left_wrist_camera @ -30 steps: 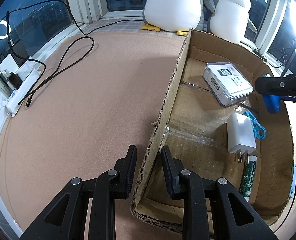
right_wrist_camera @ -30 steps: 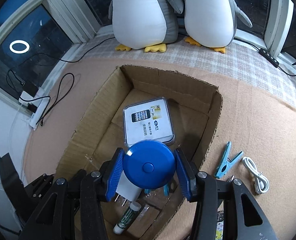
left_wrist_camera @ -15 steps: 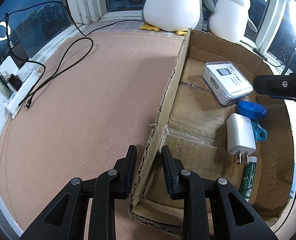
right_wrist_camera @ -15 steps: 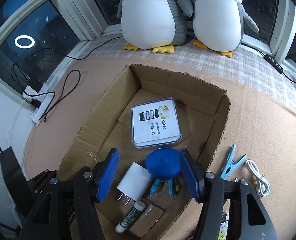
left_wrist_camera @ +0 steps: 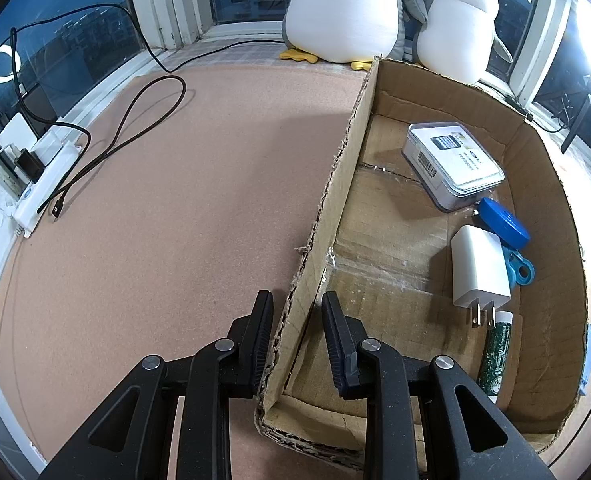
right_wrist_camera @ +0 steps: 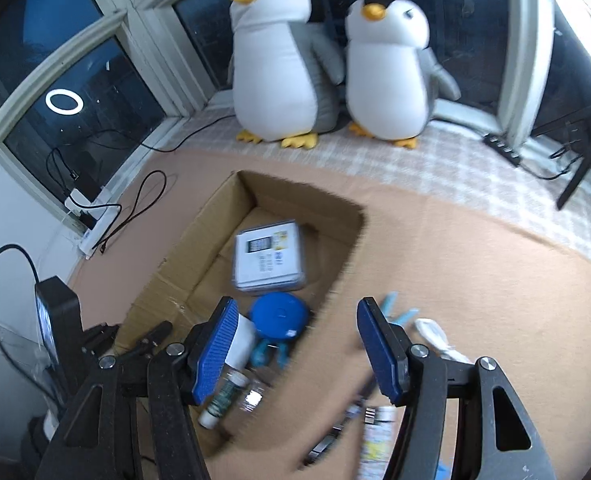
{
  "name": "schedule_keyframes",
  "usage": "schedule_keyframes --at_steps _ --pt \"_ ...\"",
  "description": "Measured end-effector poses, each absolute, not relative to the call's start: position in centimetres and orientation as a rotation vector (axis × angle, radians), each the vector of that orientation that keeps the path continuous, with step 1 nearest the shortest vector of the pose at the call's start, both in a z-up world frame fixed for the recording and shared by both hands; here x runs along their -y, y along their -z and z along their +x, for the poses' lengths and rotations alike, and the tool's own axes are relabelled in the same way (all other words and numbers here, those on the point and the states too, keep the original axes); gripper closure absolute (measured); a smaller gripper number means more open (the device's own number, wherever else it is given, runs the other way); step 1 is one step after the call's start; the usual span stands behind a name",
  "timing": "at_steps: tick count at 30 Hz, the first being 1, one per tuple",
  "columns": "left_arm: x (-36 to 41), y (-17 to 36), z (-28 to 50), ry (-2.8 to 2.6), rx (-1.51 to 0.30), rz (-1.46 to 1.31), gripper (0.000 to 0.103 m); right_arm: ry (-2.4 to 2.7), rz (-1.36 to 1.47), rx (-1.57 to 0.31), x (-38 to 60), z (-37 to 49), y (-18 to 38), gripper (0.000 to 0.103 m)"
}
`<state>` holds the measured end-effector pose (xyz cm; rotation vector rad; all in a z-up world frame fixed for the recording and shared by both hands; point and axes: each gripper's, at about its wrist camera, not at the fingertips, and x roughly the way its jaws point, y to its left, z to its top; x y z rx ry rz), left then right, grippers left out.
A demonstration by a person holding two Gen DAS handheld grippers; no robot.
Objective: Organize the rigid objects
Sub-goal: 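Move the right gripper back to the white coiled cable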
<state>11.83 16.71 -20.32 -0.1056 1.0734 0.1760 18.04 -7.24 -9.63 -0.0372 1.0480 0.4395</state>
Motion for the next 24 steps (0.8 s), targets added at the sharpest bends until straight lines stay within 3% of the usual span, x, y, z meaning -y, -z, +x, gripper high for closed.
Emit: schedule_keyframes --at_steps 8,24 --pt "-16.4 20.3 12.0 -0.181 -1.077 -0.094 0.075 -0.366 -0.087 -1.026 13.2 17.8 9.0 0.045" --pt "-16.1 20.2 12.3 -0.193 -1.086 -0.085 0.075 -0.339 -0.223 -1.174 16.5 19.9 16.0 0.046"
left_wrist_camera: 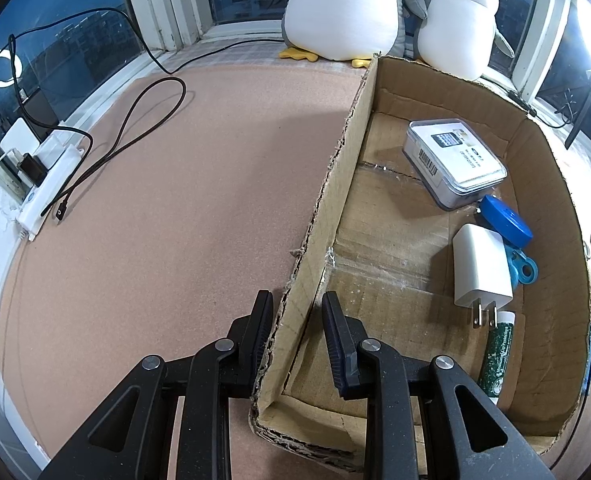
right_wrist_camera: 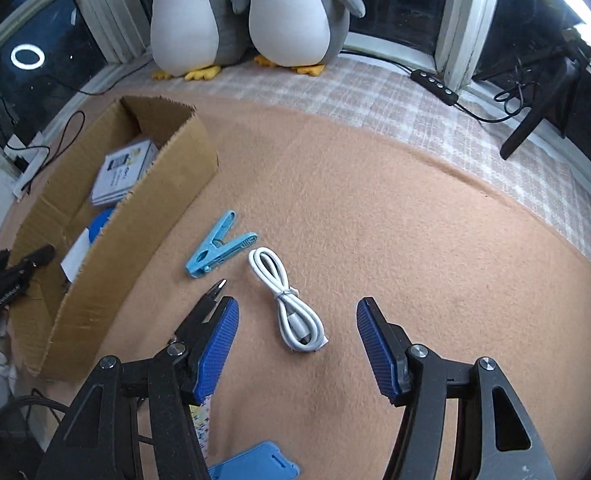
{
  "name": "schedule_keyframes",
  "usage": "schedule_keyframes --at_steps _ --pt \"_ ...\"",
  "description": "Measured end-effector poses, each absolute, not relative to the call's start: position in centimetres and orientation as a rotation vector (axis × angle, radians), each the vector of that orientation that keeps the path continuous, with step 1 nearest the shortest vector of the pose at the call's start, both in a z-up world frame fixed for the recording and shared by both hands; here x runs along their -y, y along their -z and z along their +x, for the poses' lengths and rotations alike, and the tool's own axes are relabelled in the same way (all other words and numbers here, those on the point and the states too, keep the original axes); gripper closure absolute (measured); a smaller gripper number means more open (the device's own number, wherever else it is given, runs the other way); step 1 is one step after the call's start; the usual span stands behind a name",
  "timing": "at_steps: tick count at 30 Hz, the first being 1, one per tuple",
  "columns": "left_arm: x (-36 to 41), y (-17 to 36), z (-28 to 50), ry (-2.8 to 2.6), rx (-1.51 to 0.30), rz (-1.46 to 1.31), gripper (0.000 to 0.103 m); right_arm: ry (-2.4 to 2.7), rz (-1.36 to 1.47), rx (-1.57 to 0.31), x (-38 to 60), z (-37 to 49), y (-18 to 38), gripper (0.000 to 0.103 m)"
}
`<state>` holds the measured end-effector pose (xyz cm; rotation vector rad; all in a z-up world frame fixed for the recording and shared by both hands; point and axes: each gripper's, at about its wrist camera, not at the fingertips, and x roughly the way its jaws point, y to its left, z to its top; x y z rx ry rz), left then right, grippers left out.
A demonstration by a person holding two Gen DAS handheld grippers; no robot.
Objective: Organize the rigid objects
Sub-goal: 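Move the right gripper back to the white coiled cable, then grasp the white coiled cable with the right gripper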
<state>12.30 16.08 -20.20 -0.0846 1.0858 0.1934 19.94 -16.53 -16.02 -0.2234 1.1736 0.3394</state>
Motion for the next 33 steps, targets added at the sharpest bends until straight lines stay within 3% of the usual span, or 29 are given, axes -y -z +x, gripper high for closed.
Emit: schedule_keyframes --at_steps 10,16,22,33 --pt "-16.1 20.2 12.3 -0.199 -1.087 -0.088 0.075 -0.349 -0.316 -1.199 15.5 20.9 18.3 0.049" --pt "-16.1 20.2 12.3 -0.198 -1.087 -0.088 0.075 -0.34 -0.345 -1.217 14.9 21.4 19.1 0.069" --pt "-16.1 20.2 12.3 -0.198 -1.087 -0.088 0.075 -0.335 -0.322 -1.22 15.0 21.5 19.1 0.081" --pt "-16.0 20.2 12.3 -0.199 -1.086 -0.089 0.075 -0.299 -0.21 -1.223 16.1 21.2 18.8 0.083"
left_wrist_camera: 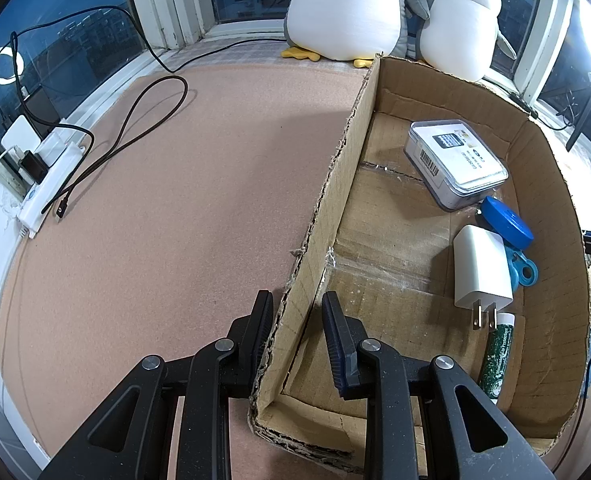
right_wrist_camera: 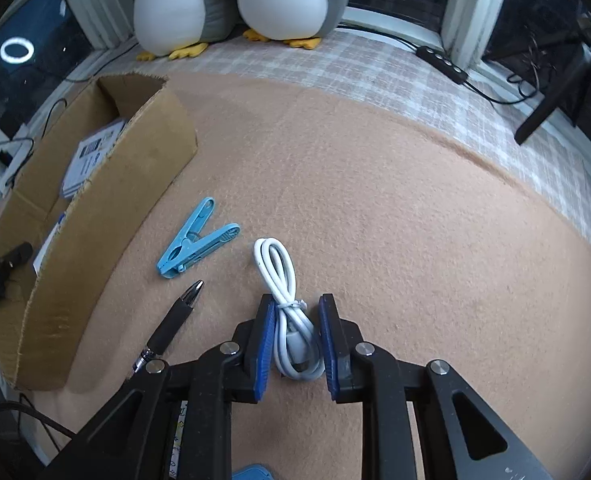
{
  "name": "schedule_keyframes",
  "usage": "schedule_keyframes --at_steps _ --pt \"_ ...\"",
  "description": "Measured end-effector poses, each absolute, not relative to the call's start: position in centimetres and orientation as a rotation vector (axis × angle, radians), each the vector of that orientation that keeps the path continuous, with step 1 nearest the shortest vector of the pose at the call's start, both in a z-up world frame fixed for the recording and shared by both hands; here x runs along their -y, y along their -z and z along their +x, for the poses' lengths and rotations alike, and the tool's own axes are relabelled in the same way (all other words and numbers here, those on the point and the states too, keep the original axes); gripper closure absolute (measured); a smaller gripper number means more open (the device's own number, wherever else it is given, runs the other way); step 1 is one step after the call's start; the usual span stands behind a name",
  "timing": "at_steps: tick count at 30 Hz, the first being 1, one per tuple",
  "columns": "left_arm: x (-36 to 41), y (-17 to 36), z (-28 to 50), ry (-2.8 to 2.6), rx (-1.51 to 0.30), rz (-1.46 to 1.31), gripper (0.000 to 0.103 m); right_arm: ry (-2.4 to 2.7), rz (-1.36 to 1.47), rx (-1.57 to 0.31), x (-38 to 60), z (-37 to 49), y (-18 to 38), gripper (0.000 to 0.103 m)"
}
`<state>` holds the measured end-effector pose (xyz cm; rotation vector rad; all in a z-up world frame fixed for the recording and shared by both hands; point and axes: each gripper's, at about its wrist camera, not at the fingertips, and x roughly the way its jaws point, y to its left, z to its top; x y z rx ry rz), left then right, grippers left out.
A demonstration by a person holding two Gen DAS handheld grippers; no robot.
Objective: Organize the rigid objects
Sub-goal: 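Grasp the white coiled cable with the right gripper, then carry the white cable into the box and open the right gripper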
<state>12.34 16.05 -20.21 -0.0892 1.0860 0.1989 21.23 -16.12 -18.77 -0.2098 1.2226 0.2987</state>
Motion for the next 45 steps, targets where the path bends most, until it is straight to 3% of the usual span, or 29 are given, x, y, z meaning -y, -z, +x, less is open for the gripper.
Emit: schedule_keyframes --at_steps 9,20,45 --pt "-16.1 20.2 12.3 -0.199 -1.085 -0.089 0.075 -0.343 -0.066 -1.177 16.2 20.2 15.0 0.084" --pt "-16.0 20.2 12.4 -0.199 -1.084 -0.092 0.075 -0.539 -0.031 -1.127 9.1 18.2 11.1 0.084" --pt "-16.0 20.2 12.3 -0.197 -1.082 -0.095 0.075 -0.773 -0.073 -1.285 -0.8 13.4 15.5 0.083"
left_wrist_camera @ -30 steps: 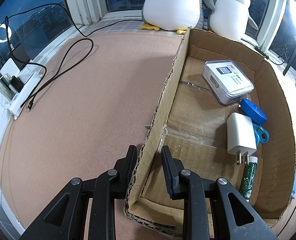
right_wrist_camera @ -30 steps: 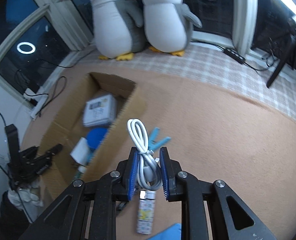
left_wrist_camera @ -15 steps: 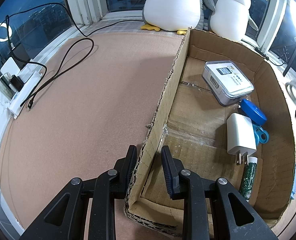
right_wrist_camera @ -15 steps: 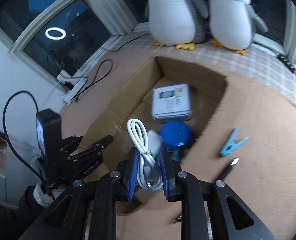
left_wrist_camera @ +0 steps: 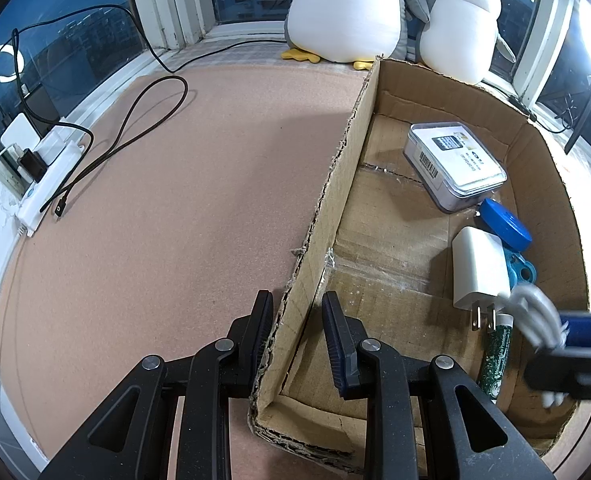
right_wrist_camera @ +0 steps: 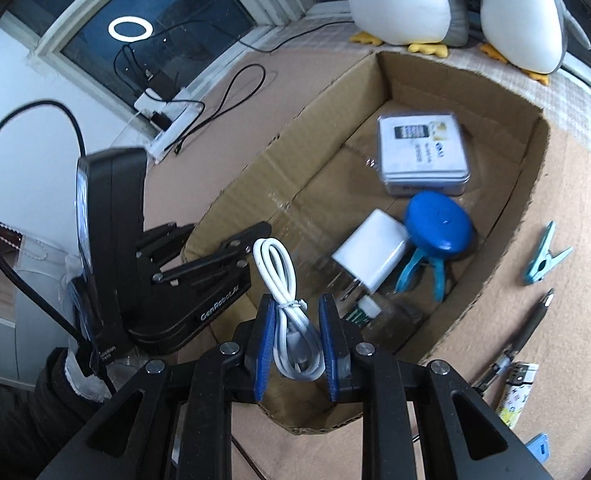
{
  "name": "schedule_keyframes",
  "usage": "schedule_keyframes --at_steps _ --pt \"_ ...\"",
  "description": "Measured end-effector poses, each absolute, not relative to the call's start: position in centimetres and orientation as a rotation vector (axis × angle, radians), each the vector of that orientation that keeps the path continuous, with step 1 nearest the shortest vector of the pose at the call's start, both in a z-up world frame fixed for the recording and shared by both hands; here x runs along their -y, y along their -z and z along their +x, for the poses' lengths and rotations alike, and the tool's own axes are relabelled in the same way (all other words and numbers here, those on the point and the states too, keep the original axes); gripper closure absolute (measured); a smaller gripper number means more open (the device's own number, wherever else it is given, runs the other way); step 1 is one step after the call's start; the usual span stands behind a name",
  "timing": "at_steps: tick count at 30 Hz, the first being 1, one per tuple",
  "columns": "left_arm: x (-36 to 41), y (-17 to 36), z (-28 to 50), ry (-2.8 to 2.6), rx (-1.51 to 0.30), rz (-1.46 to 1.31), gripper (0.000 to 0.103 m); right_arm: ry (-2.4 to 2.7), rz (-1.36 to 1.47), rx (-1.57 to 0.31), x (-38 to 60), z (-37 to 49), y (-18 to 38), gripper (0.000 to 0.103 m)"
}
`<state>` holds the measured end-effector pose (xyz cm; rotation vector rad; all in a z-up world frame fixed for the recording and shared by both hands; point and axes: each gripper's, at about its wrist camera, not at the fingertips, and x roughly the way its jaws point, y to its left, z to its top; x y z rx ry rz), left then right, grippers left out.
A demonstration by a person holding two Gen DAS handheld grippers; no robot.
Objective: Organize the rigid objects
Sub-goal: 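Carry the white cable into the box and open the right gripper, then move the right gripper back to the light blue clothespin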
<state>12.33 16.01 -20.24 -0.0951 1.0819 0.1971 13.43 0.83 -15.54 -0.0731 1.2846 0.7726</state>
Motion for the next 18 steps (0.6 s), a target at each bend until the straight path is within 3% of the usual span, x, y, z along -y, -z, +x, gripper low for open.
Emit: schedule_keyframes --at_steps 3,5,18 --pt "-16.0 20.2 12.3 -0.198 -1.081 -0.095 0.075 -0.777 -0.097 -1.273 -1.2 13.1 15.4 0.079" --pt "-16.0 20.2 12.3 -0.198 -1.082 -0.094 0.075 -0.772 -0.103 -1.258 -1.1 12.9 15.2 0.066" --pt "-15.9 20.3 12.4 -0.199 -1.081 -0.093 0.075 -0.711 -0.011 -1.208 3.2 13.6 12.9 0.06"
